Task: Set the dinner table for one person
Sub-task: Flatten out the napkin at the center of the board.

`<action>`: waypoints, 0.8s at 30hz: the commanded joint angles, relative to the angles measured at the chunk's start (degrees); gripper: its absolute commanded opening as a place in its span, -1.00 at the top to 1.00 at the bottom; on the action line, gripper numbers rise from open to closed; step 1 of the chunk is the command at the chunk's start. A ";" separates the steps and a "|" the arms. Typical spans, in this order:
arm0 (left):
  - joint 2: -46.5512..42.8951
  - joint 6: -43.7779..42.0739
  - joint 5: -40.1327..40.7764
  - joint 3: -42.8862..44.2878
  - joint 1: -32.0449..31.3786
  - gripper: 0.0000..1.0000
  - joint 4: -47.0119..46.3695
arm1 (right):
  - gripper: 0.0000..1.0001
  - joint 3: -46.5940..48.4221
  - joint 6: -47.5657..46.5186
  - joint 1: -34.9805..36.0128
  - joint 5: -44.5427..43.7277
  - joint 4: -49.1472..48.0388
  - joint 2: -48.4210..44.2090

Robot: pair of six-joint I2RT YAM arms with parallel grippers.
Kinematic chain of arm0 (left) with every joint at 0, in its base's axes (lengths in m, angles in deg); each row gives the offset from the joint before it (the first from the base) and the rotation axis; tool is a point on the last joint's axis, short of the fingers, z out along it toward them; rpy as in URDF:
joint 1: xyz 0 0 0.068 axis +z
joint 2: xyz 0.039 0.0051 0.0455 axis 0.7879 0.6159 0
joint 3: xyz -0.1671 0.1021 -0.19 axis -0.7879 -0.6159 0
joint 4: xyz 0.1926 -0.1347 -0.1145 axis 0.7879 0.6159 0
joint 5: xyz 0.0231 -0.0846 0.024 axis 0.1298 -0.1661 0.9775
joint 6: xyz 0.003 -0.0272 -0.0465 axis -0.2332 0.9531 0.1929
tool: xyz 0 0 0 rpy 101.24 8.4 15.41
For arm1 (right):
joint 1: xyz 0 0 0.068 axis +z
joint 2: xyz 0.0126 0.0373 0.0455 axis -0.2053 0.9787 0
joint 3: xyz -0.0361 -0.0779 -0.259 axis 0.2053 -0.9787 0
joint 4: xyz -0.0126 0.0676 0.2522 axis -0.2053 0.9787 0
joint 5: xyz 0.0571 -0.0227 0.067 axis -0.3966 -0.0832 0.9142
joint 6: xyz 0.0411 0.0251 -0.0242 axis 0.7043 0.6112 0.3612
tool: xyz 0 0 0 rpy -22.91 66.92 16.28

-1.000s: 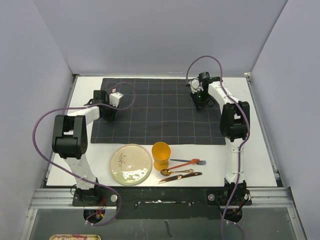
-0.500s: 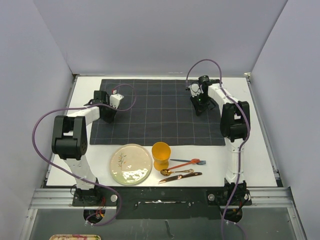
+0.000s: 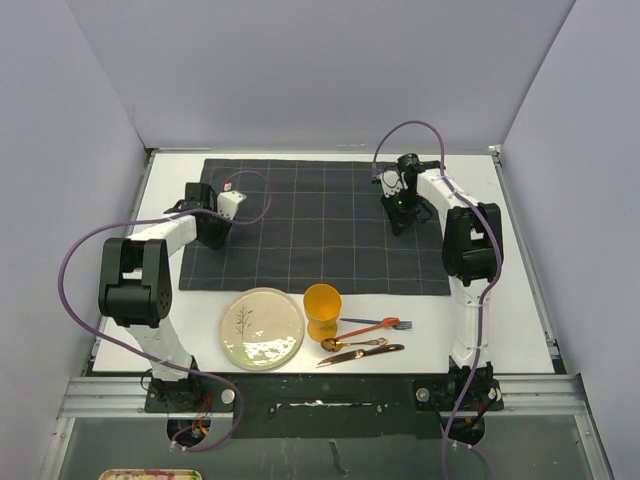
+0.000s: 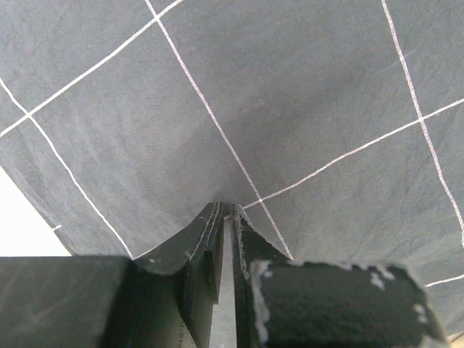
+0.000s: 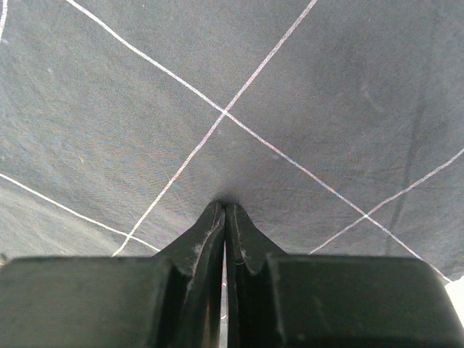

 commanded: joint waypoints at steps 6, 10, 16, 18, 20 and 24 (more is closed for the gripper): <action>-4.74 -0.71 -0.05 0.67 -0.16 0.84 0.55 | 1.00 0.72 1.04 0.03 0.89 -0.09 -3.59; -5.11 -0.70 0.17 0.76 -0.16 0.84 0.45 | 1.00 1.45 1.11 0.11 0.71 -0.18 -3.03; -5.10 -0.75 0.34 1.48 -0.16 0.84 0.89 | 1.00 2.99 0.97 0.16 0.42 -0.36 -1.95; -5.24 -0.74 0.34 1.41 -0.16 0.85 0.97 | 1.00 3.43 0.95 0.14 0.39 -0.53 -1.58; -5.43 -0.65 0.42 1.40 -0.16 0.85 1.01 | 1.00 3.82 0.95 0.11 0.39 -0.66 -1.23; -6.65 -0.28 0.40 1.40 0.14 0.85 1.06 | 1.00 4.88 1.04 0.10 0.40 -0.65 -0.32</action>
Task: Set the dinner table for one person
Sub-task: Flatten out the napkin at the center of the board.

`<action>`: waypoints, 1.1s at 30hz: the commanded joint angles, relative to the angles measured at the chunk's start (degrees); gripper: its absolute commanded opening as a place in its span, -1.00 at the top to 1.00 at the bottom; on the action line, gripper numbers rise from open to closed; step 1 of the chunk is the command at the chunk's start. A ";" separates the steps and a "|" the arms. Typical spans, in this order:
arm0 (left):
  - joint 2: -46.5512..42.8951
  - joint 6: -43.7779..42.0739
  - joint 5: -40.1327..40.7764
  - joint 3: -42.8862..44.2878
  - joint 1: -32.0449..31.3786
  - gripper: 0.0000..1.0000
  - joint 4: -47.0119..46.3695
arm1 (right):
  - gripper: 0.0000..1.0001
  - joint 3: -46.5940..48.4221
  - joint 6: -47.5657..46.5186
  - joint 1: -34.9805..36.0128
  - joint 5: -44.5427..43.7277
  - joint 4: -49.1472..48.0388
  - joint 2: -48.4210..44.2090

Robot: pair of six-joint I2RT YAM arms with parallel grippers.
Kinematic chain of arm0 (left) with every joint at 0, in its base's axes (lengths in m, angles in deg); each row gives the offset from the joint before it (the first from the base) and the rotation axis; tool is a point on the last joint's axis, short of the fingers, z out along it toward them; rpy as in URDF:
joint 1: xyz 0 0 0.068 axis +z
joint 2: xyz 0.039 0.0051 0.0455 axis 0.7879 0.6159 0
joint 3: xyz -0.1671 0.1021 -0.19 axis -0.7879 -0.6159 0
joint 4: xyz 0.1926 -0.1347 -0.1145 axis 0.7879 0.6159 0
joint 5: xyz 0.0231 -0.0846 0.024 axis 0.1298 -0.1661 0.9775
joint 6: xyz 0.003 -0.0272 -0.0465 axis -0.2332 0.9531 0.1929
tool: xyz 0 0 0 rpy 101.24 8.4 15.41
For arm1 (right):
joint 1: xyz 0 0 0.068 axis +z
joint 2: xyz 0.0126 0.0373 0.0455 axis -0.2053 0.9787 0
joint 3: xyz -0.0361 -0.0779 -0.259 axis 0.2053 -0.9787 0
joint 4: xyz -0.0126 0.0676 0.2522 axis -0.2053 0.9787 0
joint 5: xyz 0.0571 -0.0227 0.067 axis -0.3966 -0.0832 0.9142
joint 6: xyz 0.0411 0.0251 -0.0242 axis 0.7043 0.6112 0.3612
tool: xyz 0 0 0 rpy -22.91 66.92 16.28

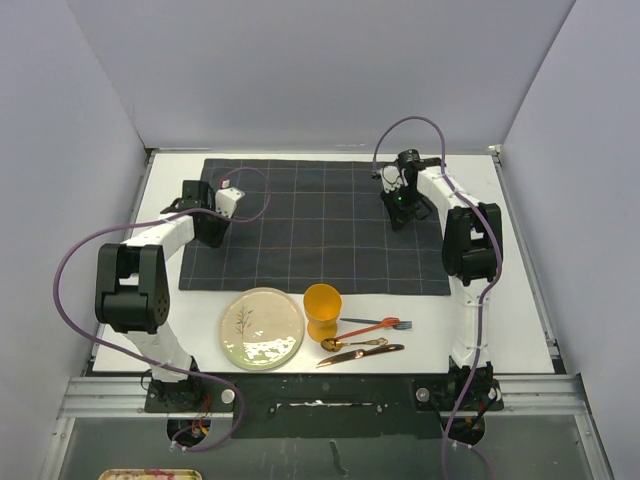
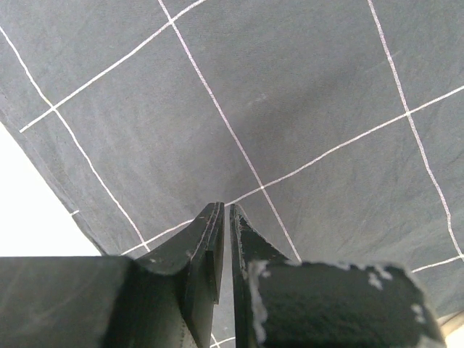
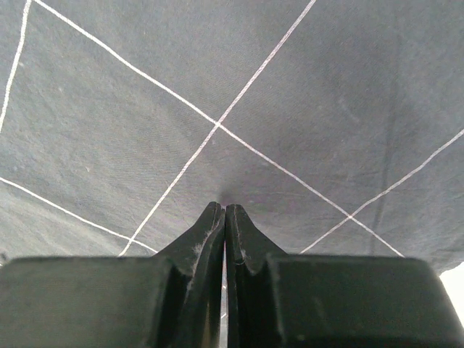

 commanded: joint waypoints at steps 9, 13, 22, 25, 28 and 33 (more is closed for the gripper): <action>-8.05 0.52 0.06 1.20 1.82 0.84 0.76 | 1.00 4.40 0.26 0.15 0.97 -0.80 0.95; -11.00 0.96 0.40 0.05 3.07 0.84 0.84 | 1.00 5.29 0.08 0.11 1.07 -0.93 1.48; -15.71 1.21 0.56 -2.81 5.90 0.83 1.55 | 1.00 7.43 0.41 0.03 1.32 -0.24 2.61; -17.27 1.13 0.43 -3.36 6.78 0.83 2.39 | 1.00 8.03 0.68 0.06 1.79 0.21 2.93; -19.38 1.01 0.21 -3.52 7.75 0.83 3.30 | 1.00 9.01 0.78 0.05 1.64 0.60 3.65; -21.98 0.98 -0.02 -3.67 8.73 0.82 5.53 | 1.00 11.10 1.00 0.06 1.95 1.87 5.14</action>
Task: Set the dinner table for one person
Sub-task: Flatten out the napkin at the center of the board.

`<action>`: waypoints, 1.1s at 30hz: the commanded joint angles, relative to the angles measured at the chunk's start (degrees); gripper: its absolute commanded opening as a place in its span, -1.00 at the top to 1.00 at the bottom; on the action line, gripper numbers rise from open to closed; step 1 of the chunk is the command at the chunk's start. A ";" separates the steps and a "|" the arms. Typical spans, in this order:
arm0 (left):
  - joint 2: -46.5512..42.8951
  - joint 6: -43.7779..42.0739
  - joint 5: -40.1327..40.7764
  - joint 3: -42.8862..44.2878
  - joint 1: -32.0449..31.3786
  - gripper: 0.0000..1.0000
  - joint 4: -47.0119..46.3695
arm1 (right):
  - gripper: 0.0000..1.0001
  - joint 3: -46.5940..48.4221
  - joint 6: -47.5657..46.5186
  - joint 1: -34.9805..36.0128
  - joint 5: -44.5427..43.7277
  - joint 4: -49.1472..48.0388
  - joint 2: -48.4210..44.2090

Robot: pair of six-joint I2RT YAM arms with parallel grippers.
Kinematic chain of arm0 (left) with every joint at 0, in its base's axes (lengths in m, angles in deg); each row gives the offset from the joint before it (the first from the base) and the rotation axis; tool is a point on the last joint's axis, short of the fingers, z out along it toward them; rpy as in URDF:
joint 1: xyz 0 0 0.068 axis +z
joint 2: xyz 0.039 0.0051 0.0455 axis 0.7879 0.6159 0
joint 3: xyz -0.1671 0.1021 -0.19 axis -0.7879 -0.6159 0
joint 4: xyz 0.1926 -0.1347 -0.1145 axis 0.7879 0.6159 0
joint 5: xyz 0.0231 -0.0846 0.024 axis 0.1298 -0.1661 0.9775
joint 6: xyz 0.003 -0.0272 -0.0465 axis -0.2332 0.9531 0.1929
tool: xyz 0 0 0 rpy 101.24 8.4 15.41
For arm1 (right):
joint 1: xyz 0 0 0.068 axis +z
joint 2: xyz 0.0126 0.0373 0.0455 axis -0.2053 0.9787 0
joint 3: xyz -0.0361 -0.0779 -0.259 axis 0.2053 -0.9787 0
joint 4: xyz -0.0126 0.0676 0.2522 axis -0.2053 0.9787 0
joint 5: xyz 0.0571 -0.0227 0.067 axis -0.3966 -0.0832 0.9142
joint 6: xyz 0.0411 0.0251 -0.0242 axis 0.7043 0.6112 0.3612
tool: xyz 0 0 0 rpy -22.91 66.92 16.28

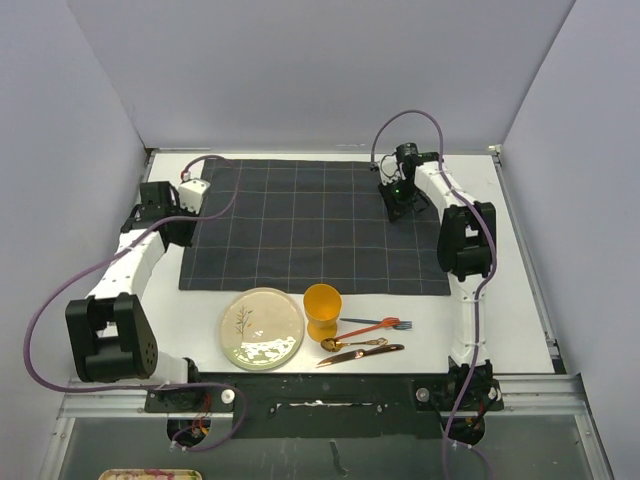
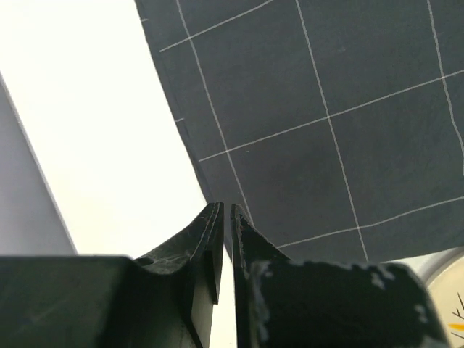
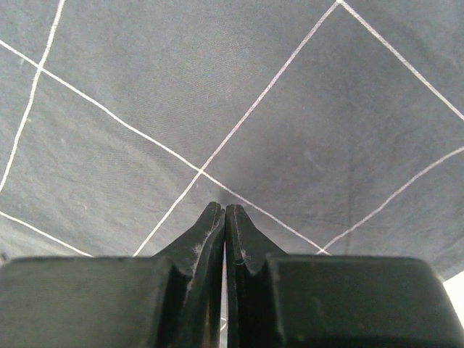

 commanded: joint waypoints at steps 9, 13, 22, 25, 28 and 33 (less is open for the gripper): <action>-8.44 0.43 -0.42 -0.20 2.34 0.81 3.36 | 1.00 5.63 1.06 0.02 1.35 2.73 2.95; -9.17 0.70 -0.51 -0.45 2.34 0.81 4.23 | 1.00 7.79 1.13 0.06 1.14 3.65 3.95; -11.56 0.31 0.47 -1.42 2.50 0.81 5.66 | 1.00 13.72 1.16 0.05 0.82 6.65 7.51; -12.46 0.17 0.87 -1.96 2.54 0.81 5.68 | 1.00 14.99 1.24 0.01 0.77 7.37 8.27; -12.72 0.27 1.07 -2.40 2.63 0.81 5.66 | 1.00 16.02 1.29 0.10 0.18 7.53 8.96; -12.97 0.52 1.08 -3.09 2.71 0.81 5.45 | 1.00 18.37 1.03 0.10 -1.09 8.16 10.34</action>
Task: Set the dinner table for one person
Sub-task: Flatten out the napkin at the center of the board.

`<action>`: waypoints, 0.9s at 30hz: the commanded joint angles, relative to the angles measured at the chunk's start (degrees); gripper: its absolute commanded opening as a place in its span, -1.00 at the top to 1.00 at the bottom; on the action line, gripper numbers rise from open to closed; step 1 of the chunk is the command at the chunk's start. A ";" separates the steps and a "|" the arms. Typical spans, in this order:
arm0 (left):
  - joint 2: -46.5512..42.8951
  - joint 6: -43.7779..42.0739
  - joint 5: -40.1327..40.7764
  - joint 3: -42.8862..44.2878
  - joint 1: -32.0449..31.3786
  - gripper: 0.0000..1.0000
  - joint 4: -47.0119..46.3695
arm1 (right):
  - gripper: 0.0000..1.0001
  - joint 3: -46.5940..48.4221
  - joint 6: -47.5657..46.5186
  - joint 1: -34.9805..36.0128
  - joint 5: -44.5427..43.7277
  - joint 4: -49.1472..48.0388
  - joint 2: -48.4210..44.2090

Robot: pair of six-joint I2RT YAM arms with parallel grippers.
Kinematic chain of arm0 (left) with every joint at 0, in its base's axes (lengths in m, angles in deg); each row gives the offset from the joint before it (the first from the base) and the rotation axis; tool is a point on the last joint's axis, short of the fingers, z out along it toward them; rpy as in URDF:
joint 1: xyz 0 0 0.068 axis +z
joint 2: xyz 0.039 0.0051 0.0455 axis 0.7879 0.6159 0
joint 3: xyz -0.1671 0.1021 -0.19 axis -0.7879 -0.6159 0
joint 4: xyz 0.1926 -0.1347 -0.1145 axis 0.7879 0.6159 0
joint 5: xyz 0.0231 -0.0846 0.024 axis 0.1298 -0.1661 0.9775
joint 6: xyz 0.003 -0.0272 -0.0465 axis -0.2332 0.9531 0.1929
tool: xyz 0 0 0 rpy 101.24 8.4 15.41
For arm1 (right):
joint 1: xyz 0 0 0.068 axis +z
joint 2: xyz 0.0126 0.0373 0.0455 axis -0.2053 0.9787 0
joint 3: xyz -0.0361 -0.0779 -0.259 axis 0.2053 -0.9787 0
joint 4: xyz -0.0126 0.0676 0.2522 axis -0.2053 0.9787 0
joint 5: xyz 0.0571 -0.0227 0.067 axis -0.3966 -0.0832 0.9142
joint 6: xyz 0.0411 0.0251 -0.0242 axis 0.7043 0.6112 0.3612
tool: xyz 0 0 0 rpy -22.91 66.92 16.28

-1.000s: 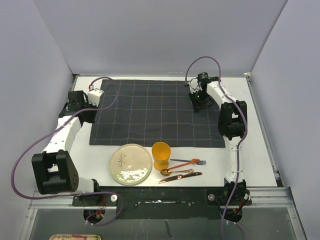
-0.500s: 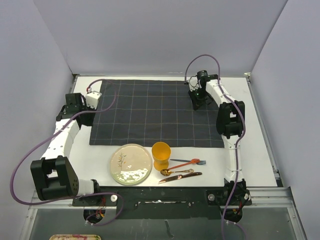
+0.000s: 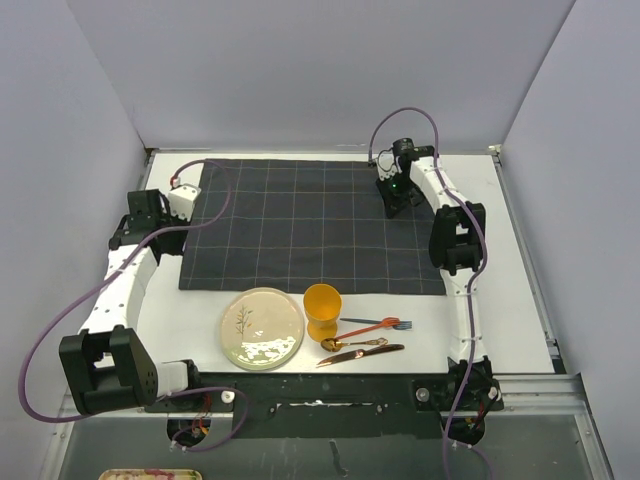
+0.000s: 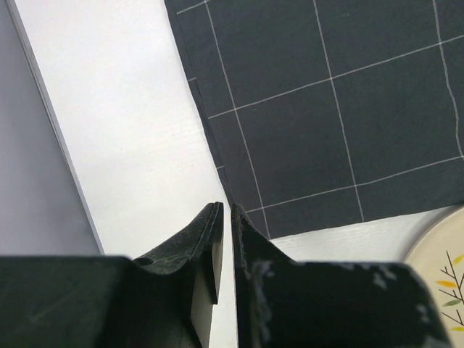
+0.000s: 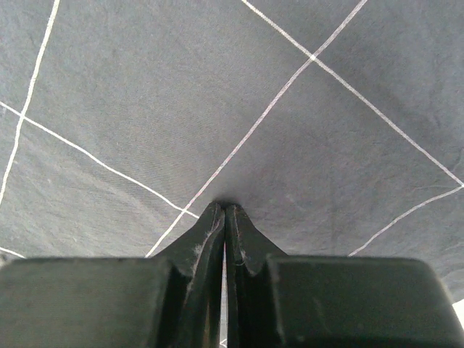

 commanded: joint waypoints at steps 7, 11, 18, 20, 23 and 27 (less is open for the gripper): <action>-2.88 0.36 0.56 -1.24 0.55 0.81 -0.59 | 1.00 5.53 -0.24 0.37 -2.64 0.41 1.31; -3.39 0.27 0.77 -1.68 0.64 0.81 -0.66 | 1.00 6.14 -1.25 0.88 -3.76 0.27 1.52; -4.22 0.49 0.57 -2.87 0.64 0.81 -1.17 | 1.00 6.02 -1.22 1.04 -3.41 -0.11 0.51; -4.32 0.82 0.33 -2.84 0.64 0.81 -1.44 | 1.00 4.77 -1.08 1.30 -2.97 -0.73 -1.47; -4.56 1.31 -0.16 -2.51 0.66 0.81 -1.73 | 1.00 1.56 -1.03 1.76 -3.38 -2.97 -6.11; -5.16 2.22 -0.73 -2.38 0.73 0.80 -2.26 | 1.00 -0.72 -1.06 2.97 -2.80 -3.46 -11.32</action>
